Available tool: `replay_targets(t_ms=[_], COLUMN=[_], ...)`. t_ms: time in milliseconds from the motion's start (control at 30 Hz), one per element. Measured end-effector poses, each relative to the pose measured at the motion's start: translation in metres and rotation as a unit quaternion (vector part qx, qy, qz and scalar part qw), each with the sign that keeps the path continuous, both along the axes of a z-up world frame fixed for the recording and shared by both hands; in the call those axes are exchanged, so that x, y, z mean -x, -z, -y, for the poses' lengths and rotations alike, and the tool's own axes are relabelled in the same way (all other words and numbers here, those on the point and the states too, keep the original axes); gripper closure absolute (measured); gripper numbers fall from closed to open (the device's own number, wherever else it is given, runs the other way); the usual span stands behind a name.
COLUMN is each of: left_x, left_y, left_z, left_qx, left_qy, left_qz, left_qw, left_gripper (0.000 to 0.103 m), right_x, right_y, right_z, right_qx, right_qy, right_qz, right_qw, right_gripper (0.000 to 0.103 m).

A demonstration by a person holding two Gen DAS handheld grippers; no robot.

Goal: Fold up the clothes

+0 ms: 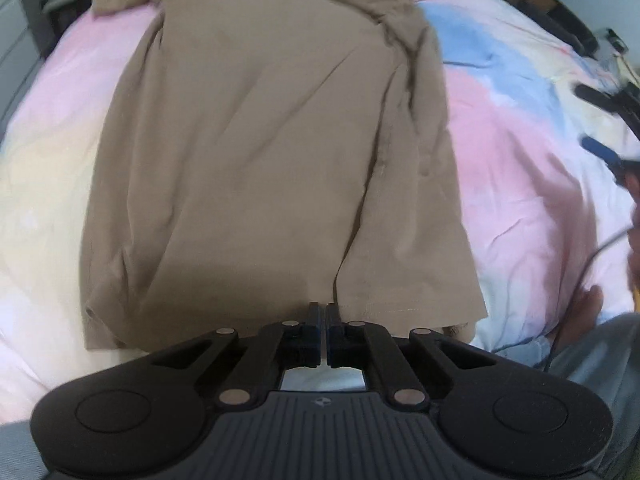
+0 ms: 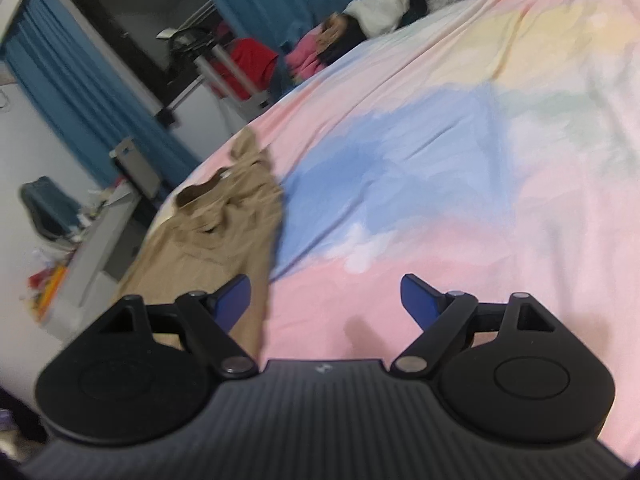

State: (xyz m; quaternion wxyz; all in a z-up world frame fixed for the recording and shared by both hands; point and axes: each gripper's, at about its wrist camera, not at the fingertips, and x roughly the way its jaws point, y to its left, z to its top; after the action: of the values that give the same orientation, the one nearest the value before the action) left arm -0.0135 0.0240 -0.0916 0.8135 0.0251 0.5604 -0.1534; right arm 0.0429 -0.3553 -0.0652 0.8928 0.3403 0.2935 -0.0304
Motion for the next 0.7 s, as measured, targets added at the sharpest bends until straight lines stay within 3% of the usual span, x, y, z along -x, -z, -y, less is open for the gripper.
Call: replay_targets(t_ms=[67, 133, 200, 300, 400, 500, 600, 667, 700], left_x=[0.011, 0.024, 0.037, 0.049, 0.049, 0.044, 0.043, 0.047, 0.048], left_y=[-0.017, -0.033, -0.041, -0.032, -0.004, 0.025, 0.043, 0.043, 0.041], left_z=[0.006, 0.015, 0.030, 0.065, 0.098, 0.120, 0.121, 0.122, 0.122], left_qx=[-0.003, 0.018, 0.043, 0.080, 0.042, -0.040, -0.079, -0.081, -0.074], left_qy=[0.007, 0.020, 0.033, 0.068, 0.096, 0.106, 0.108, 0.116, 0.118], left_qz=[0.045, 0.087, 0.119, 0.140, 0.130, 0.121, 0.097, 0.103, 0.102], left_qw=[0.9989, 0.9959, 0.9915, 0.9846, 0.9860, 0.9862, 0.9862, 0.9846, 0.9850], left_gripper=[0.085, 0.061, 0.049, 0.040, 0.040, 0.041, 0.049, 0.060, 0.078], right_x=[-0.025, -0.052, -0.083, -0.132, -0.177, -0.205, -0.213, -0.215, -0.216], right_y=[-0.001, -0.004, -0.007, -0.005, 0.019, 0.052, 0.075, 0.080, 0.078], right_z=[-0.001, -0.006, -0.016, -0.028, -0.033, -0.031, -0.031, -0.032, -0.034], right_qx=[-0.035, -0.051, -0.043, -0.022, -0.034, -0.055, -0.063, -0.069, -0.066], right_qy=[-0.020, -0.049, -0.085, -0.128, -0.143, -0.141, -0.141, -0.146, -0.152], right_qz=[-0.003, -0.001, 0.002, 0.002, -0.016, -0.036, -0.045, -0.034, -0.031], right_qw=[0.999, 0.997, 0.995, 0.992, 0.989, 0.988, 0.987, 0.986, 0.986], right_gripper=[0.022, 0.028, 0.035, 0.037, 0.054, 0.056, 0.056, 0.056, 0.070])
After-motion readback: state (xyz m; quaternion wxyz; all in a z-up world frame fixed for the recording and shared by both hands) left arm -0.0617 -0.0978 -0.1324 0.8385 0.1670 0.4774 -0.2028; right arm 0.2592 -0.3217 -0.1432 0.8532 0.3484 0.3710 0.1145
